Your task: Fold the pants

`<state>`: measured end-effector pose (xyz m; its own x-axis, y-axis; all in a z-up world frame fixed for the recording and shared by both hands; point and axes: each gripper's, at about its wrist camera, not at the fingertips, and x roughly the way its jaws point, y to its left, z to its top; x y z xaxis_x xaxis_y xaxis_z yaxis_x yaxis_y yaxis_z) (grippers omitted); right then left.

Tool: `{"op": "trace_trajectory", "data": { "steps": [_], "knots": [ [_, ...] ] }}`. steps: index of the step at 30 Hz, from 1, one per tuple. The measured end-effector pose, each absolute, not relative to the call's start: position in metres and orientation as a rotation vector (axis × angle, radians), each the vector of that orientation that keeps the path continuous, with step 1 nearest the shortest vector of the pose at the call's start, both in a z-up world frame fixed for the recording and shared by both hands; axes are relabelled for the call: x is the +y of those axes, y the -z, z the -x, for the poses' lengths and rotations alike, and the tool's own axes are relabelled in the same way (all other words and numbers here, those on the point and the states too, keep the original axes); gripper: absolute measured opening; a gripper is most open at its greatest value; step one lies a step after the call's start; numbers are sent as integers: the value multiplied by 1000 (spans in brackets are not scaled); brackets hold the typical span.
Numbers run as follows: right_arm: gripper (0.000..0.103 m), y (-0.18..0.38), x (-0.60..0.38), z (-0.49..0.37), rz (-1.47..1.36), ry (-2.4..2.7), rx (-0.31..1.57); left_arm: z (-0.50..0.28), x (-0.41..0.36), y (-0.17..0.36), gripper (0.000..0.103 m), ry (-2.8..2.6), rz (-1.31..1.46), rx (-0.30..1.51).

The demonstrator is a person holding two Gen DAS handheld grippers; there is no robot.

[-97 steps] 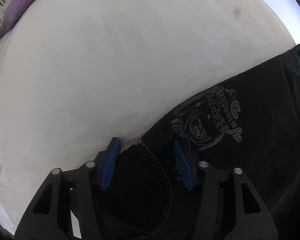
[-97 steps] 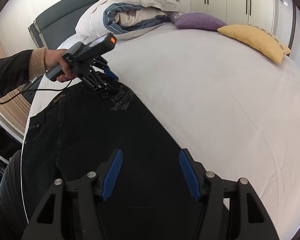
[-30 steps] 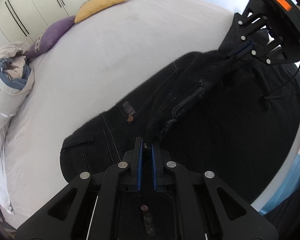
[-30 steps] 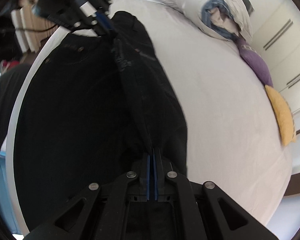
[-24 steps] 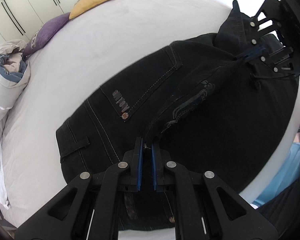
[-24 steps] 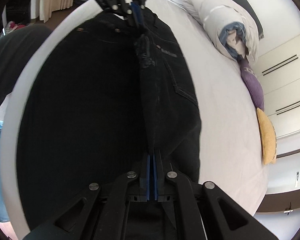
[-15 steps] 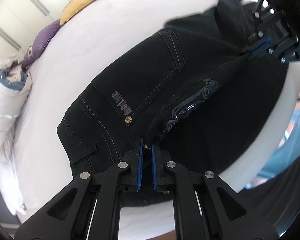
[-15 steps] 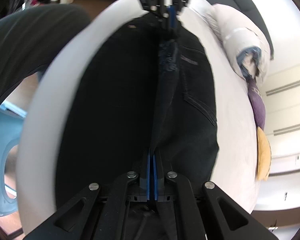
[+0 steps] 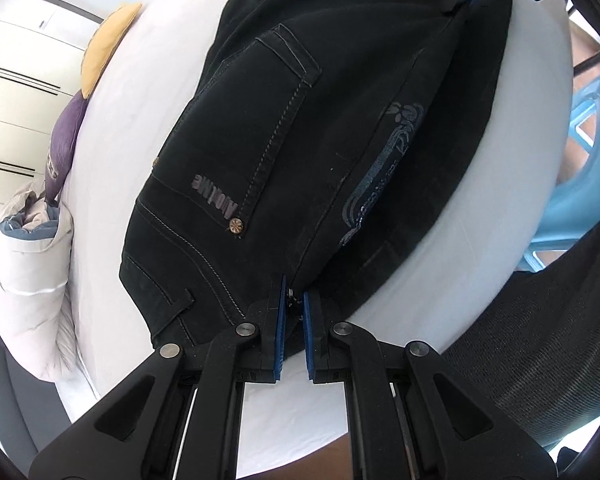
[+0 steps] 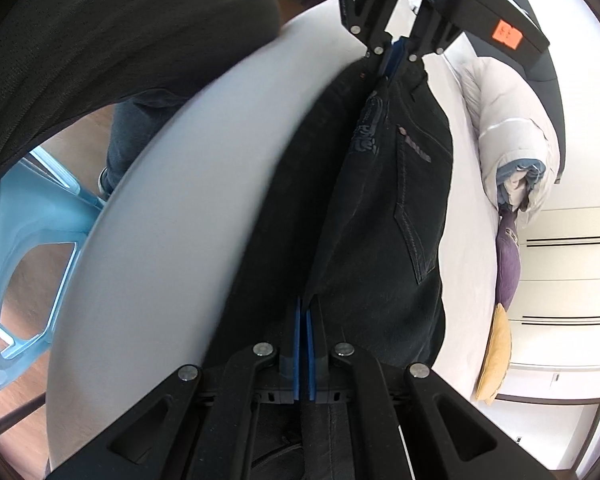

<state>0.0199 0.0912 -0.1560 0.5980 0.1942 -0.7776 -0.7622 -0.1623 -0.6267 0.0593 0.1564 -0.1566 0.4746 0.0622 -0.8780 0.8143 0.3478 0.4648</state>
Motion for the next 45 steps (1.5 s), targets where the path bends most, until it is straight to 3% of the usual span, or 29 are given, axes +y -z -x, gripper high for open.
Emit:
{"op": "trace_trajectory", "data": {
  "steps": [14, 31, 37, 43, 45],
  "knots": [
    [4, 171, 105, -12, 1515, -901, 502, -74, 162, 179, 8, 592, -1188, 957],
    [4, 170, 106, 6, 1499, -816, 488, -66, 167, 169, 11, 537, -1165, 977],
    [7, 186, 112, 4, 1553, -770, 498, -72, 176, 173, 11, 469, -1131, 1059],
    [8, 180, 111, -1, 1426, -717, 519, -85, 209, 133, 12, 369, -938, 1126],
    [16, 177, 111, -3, 1389, -670, 509, -96, 211, 111, 11, 318, -834, 1111]
  ]
}}
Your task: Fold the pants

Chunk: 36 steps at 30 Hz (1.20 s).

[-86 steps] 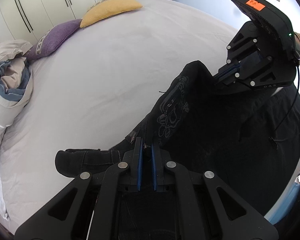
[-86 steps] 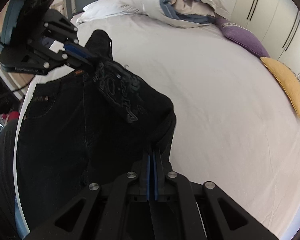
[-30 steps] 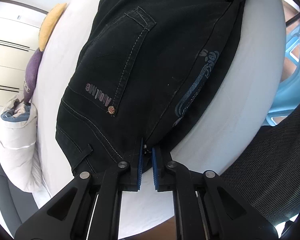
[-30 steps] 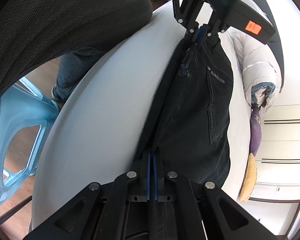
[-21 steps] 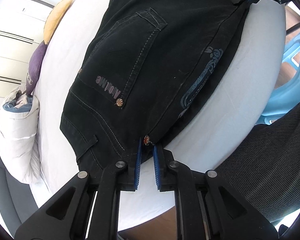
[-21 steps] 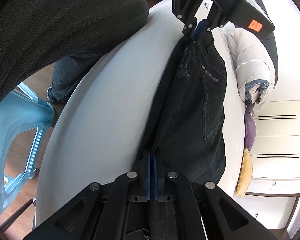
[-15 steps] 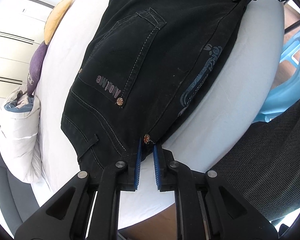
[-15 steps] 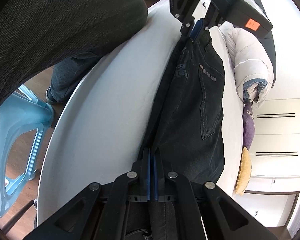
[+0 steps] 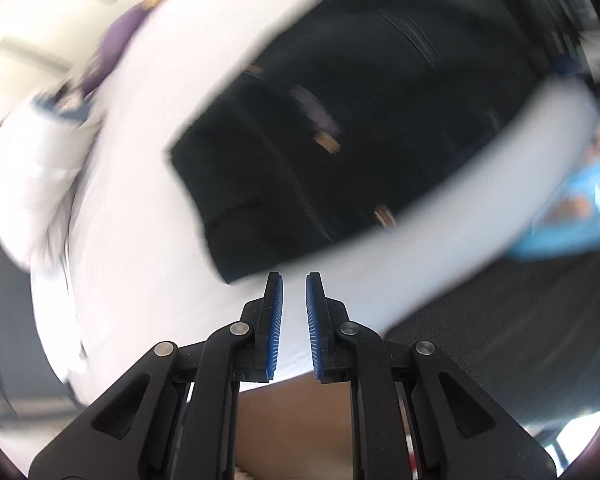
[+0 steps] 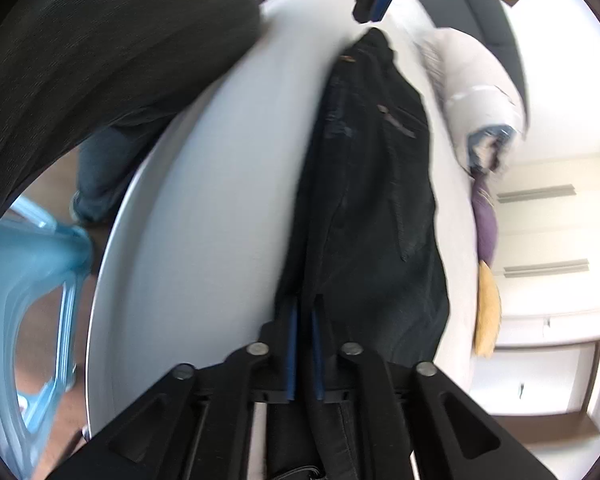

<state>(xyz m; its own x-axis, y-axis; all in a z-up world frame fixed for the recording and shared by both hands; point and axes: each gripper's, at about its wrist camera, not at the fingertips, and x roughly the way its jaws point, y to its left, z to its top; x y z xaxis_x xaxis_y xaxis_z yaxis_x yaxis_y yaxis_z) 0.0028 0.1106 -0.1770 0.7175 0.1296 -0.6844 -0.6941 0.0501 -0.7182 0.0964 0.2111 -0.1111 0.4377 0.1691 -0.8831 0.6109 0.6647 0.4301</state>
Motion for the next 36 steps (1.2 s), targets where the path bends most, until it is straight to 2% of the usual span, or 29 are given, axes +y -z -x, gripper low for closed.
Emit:
{"op": "trace_trajectory", "data": {
  "steps": [1, 2, 3, 5, 6, 11, 15, 22, 27, 29, 32, 36],
  "knots": [
    [24, 174, 110, -4, 1358, -638, 503, -103, 207, 100, 12, 301, -791, 1093],
    [38, 170, 109, -5, 1329, -614, 503, -108, 199, 91, 12, 295, -760, 1074],
    [45, 163, 107, -5, 1282, -594, 509, -115, 187, 82, 12, 301, -716, 1048],
    [74, 144, 100, -6, 1159, -601, 537, -125, 163, 71, 12, 341, -634, 1015],
    [76, 133, 94, -5, 1071, -609, 553, -132, 145, 68, 12, 379, -584, 999],
    [75, 93, 51, -11, 705, -558, 679, -162, 79, 107, 12, 461, -505, 1053],
    [72, 74, -12, -24, 369, -465, 792, -179, 67, 158, 12, 457, -429, 1148],
    [72, 67, -196, -69, -290, -171, 858, -172, 83, 146, 13, 460, -457, 1183],
    [71, 96, -319, -95, -856, -63, 749, -178, 72, 105, 13, 459, -269, 1098],
    [67, 104, -343, -109, -937, -43, 702, -185, 57, 111, 13, 467, -247, 1126],
    [60, 112, -362, -135, -1011, -50, 655, -195, 57, 149, 13, 431, -281, 1234],
    [58, 125, -376, -165, -1058, -70, 657, -206, 94, 151, 13, 438, 4, 1280]
  ]
}}
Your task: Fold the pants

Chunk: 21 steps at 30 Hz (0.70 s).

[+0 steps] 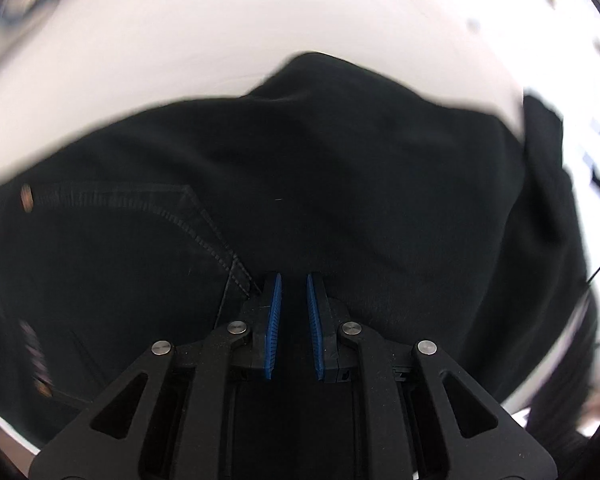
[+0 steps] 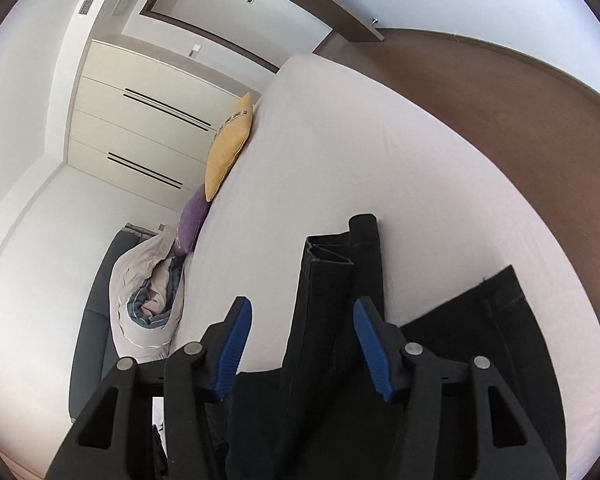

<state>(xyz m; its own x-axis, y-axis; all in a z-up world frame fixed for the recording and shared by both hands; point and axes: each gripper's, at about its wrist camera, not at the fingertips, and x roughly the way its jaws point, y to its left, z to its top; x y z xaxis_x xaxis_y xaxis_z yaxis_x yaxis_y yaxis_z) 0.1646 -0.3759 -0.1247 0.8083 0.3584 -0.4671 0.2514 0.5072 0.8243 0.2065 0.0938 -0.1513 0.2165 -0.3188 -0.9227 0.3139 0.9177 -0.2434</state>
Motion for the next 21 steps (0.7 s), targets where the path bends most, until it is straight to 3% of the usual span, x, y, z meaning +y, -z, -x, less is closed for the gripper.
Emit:
{"op": "trace_trajectory", "data": {
  "steps": [6, 10, 12, 14, 21],
  "knots": [
    [56, 145, -374, -186, -1080, -23, 723, -208, 118, 155, 13, 463, 65, 1292],
    [55, 154, -369, -193, -1091, -47, 748, -213, 75, 154, 13, 448, 30, 1290],
    [50, 154, -365, -197, -1082, -71, 753, -215, 78, 155, 13, 451, 39, 1293],
    [36, 153, -362, -199, -1076, -80, 755, -216, 78, 160, 13, 451, 28, 1292],
    [35, 155, -378, -187, -1178, -63, 743, -218, 72, 162, 13, 459, 79, 1296]
  ]
}}
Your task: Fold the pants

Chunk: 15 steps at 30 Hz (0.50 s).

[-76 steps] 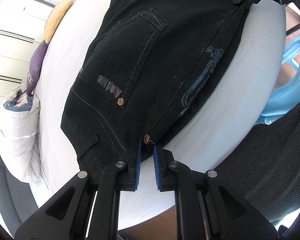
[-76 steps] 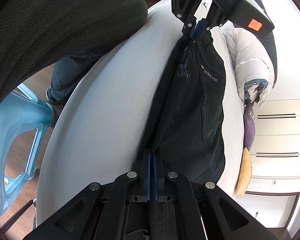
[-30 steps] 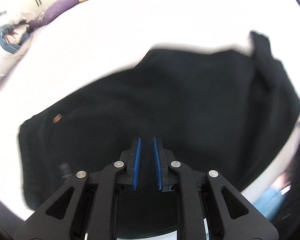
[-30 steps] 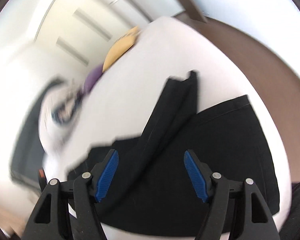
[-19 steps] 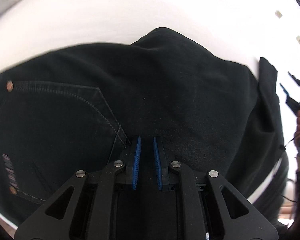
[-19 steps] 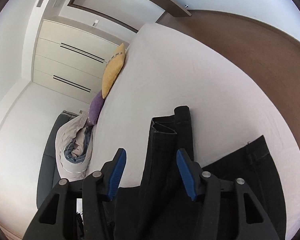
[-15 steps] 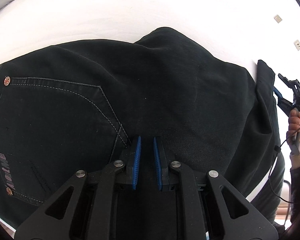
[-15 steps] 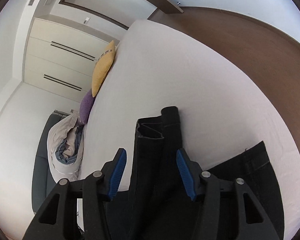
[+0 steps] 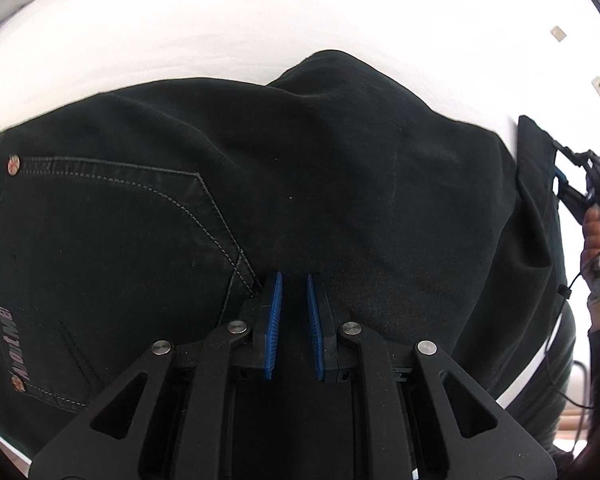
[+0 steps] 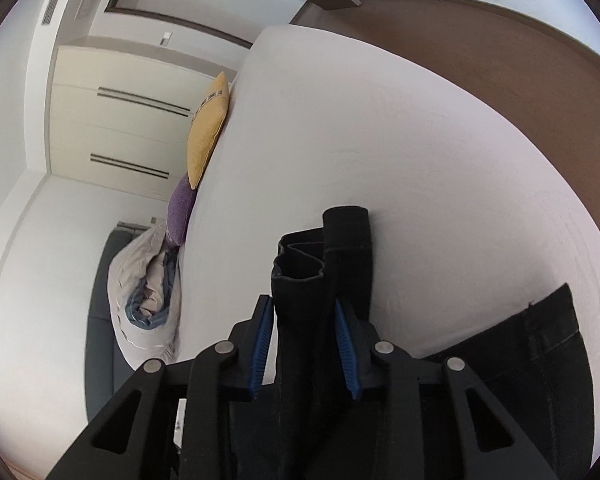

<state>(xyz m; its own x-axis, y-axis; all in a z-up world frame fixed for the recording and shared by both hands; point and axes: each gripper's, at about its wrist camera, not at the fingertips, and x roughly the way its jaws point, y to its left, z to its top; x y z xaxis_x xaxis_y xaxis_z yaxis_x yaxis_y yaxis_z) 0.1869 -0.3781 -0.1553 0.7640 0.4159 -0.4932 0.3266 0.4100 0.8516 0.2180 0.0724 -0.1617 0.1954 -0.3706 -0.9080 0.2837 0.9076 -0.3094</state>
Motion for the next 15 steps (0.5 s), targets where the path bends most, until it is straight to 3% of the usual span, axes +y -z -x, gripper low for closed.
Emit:
{"op": "trace_trajectory", "data": {
  "steps": [15],
  "knots": [
    [35, 137, -395, -166, -1253, -56, 620, -216, 117, 176, 11, 515, 338, 1300]
  ]
}}
